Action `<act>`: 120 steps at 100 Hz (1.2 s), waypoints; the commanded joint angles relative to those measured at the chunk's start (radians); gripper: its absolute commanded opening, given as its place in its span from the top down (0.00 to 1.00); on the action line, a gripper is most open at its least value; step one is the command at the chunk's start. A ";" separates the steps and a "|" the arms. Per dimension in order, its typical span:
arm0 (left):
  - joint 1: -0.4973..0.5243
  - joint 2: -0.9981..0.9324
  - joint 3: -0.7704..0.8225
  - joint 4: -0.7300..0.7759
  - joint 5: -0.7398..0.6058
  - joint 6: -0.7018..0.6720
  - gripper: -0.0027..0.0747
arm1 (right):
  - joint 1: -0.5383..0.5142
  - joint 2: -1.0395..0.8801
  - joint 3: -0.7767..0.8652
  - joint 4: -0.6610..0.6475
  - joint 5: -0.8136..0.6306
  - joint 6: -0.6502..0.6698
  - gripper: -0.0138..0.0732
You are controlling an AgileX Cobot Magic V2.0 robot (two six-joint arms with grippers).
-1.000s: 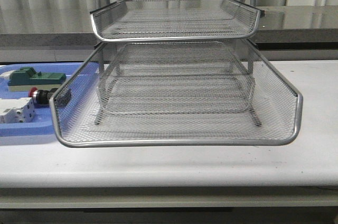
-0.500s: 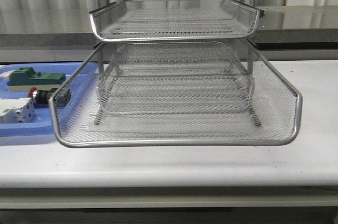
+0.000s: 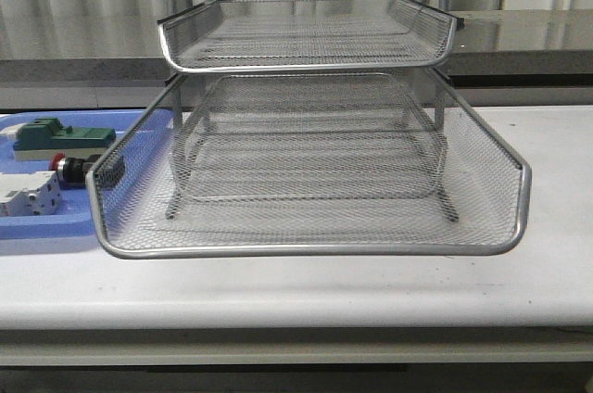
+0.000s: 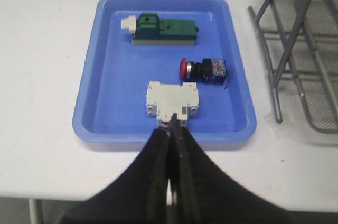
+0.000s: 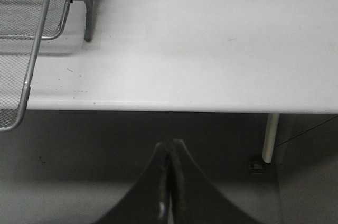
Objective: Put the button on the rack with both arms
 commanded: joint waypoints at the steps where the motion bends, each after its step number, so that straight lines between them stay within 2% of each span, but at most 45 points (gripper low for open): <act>1: -0.007 0.086 -0.075 0.022 -0.014 -0.012 0.99 | -0.004 0.004 -0.022 -0.018 -0.052 0.000 0.92; 30: -0.007 0.301 -0.175 0.051 0.017 -0.012 0.99 | -0.004 0.004 -0.022 -0.018 -0.052 0.000 0.92; 39: -0.009 0.319 -0.182 0.051 0.017 0.058 0.94 | -0.004 0.004 -0.022 -0.018 -0.052 0.000 0.92; 44: -0.009 0.324 -0.182 0.046 0.017 0.116 0.86 | -0.004 0.004 -0.022 -0.018 -0.052 0.000 0.92; 51: -0.009 0.323 -0.182 0.047 0.021 0.148 0.69 | -0.004 0.004 -0.022 -0.018 -0.052 0.000 0.92; 56: -0.009 0.323 -0.182 0.047 0.021 0.148 0.51 | -0.004 0.004 -0.022 -0.018 -0.052 0.000 0.92; 66: -0.009 0.324 -0.182 0.053 0.021 0.148 0.23 | -0.004 0.004 -0.022 -0.018 -0.052 0.000 0.92; 75: -0.009 0.327 -0.182 0.067 0.019 0.148 0.09 | -0.004 0.004 -0.022 -0.018 -0.052 0.000 0.92; 105: -0.009 0.331 -0.199 0.035 -0.011 0.149 0.09 | -0.004 0.004 -0.022 -0.018 -0.052 0.000 0.92; 120: -0.009 0.390 -0.327 0.041 0.009 0.251 0.09 | -0.004 0.004 -0.022 -0.018 -0.052 0.000 0.92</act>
